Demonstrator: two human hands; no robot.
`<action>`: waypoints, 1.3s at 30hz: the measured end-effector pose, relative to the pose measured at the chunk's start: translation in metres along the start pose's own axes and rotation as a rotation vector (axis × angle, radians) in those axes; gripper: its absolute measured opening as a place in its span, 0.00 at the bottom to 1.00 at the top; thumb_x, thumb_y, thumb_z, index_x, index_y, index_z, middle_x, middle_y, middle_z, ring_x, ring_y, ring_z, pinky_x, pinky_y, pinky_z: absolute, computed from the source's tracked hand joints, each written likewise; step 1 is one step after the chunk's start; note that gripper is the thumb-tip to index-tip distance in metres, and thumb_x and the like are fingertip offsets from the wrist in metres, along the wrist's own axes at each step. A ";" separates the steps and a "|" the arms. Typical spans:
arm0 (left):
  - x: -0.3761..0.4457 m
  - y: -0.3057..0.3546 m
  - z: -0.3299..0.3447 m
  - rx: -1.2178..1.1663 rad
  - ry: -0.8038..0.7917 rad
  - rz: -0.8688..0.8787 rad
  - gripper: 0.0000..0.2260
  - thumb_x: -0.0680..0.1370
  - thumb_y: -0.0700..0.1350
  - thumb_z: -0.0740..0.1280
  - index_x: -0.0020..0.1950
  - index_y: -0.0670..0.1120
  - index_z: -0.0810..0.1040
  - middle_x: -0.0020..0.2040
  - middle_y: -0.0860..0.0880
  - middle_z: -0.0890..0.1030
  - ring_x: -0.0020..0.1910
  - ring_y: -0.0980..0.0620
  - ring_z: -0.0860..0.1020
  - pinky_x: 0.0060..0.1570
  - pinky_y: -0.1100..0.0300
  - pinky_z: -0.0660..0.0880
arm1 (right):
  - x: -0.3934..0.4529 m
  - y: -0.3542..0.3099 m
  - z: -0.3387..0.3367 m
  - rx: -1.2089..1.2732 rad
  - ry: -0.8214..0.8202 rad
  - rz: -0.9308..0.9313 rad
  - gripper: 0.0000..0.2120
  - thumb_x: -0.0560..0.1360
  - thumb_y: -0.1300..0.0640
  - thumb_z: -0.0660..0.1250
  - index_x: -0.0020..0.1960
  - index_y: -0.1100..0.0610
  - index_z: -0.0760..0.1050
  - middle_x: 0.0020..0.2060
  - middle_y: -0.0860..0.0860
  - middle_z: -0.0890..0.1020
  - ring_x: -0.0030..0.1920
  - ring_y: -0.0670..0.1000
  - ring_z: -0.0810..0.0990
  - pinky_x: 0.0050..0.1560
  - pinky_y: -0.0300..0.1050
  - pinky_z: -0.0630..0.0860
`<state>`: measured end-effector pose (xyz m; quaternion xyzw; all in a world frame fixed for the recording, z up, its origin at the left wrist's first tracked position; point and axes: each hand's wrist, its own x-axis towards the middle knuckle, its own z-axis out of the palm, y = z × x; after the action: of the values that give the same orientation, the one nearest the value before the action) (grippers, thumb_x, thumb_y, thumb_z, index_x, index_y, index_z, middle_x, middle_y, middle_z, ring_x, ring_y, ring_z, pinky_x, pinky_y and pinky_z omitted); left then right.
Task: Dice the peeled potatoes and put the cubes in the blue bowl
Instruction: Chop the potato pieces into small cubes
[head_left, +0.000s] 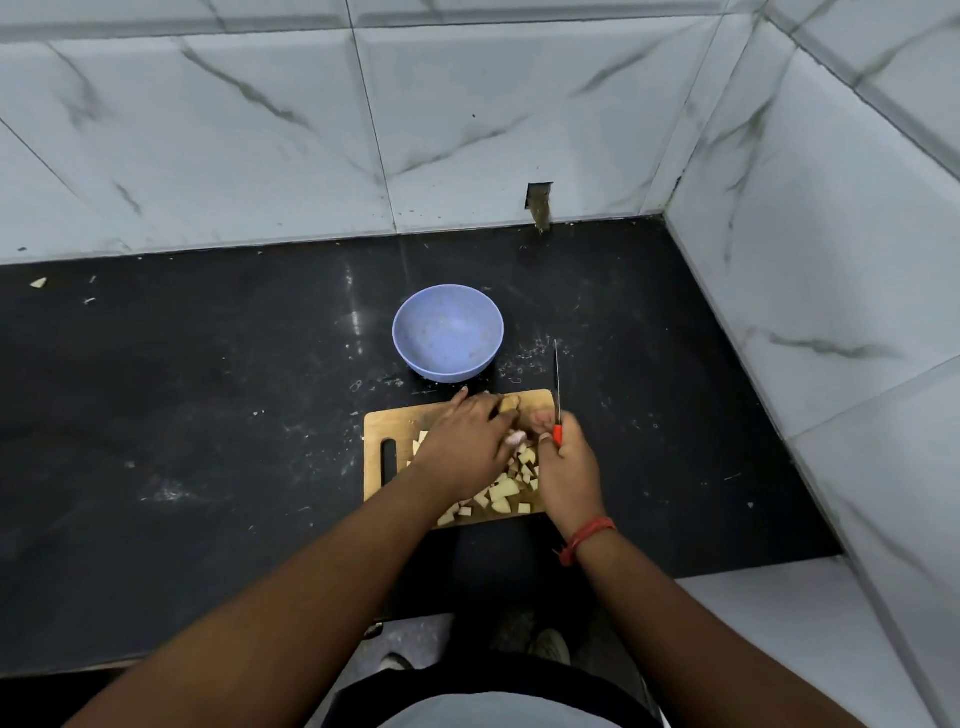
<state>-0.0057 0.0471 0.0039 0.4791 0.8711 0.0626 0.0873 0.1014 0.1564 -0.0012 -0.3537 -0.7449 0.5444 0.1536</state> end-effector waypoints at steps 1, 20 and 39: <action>0.001 0.001 -0.003 0.000 -0.008 -0.013 0.22 0.85 0.57 0.51 0.76 0.50 0.69 0.75 0.45 0.68 0.76 0.46 0.64 0.78 0.51 0.47 | 0.001 0.001 -0.002 0.014 0.006 0.013 0.11 0.79 0.62 0.59 0.58 0.52 0.75 0.52 0.46 0.82 0.54 0.45 0.79 0.59 0.46 0.75; -0.001 -0.004 0.002 -0.115 0.114 0.015 0.18 0.84 0.53 0.57 0.68 0.45 0.77 0.63 0.48 0.78 0.65 0.49 0.74 0.77 0.50 0.56 | 0.029 -0.012 0.003 -0.179 -0.016 -0.071 0.12 0.78 0.66 0.59 0.56 0.55 0.76 0.54 0.48 0.78 0.53 0.45 0.76 0.56 0.37 0.71; -0.007 0.008 0.020 0.148 0.106 0.318 0.28 0.83 0.58 0.50 0.71 0.41 0.75 0.67 0.44 0.76 0.69 0.46 0.72 0.79 0.52 0.44 | 0.049 -0.006 -0.025 -0.480 -0.025 -0.155 0.08 0.73 0.66 0.64 0.42 0.54 0.71 0.46 0.48 0.73 0.43 0.49 0.74 0.45 0.42 0.72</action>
<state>0.0083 0.0460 -0.0138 0.6120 0.7900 0.0367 -0.0054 0.0797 0.2072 0.0055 -0.3151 -0.8796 0.3428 0.0975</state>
